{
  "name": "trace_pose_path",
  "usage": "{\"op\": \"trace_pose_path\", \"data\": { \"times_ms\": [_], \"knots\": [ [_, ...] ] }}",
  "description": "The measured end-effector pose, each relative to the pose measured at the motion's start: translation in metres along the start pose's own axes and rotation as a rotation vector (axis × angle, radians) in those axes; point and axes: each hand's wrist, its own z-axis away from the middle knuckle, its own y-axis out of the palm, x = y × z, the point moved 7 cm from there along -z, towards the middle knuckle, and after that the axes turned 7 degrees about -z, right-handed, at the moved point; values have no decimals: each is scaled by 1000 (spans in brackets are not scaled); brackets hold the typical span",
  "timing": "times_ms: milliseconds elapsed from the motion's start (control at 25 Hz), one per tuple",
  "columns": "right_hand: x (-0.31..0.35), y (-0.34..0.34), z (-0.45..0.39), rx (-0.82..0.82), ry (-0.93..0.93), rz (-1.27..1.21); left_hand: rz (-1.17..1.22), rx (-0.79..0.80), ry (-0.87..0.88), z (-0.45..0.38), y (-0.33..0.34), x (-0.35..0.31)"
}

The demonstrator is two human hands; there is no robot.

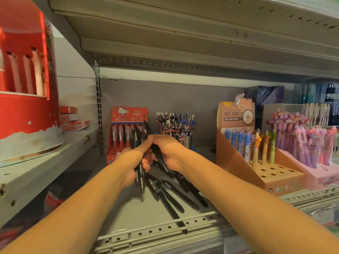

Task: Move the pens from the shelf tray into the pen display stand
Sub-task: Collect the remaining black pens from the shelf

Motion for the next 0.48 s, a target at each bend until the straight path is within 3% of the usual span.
{"op": "trace_pose_path", "data": {
  "times_ms": [160,240,480],
  "knots": [
    [5,-5,3,49,77,-219,-162,54,92,4,8,-3],
    [2,-6,5,65,97,-189,-269,-19,143,4,6,-6],
    [-2,-3,8,9,117,-103,-263,-150,256,6,-4,-18]
  ]
}}
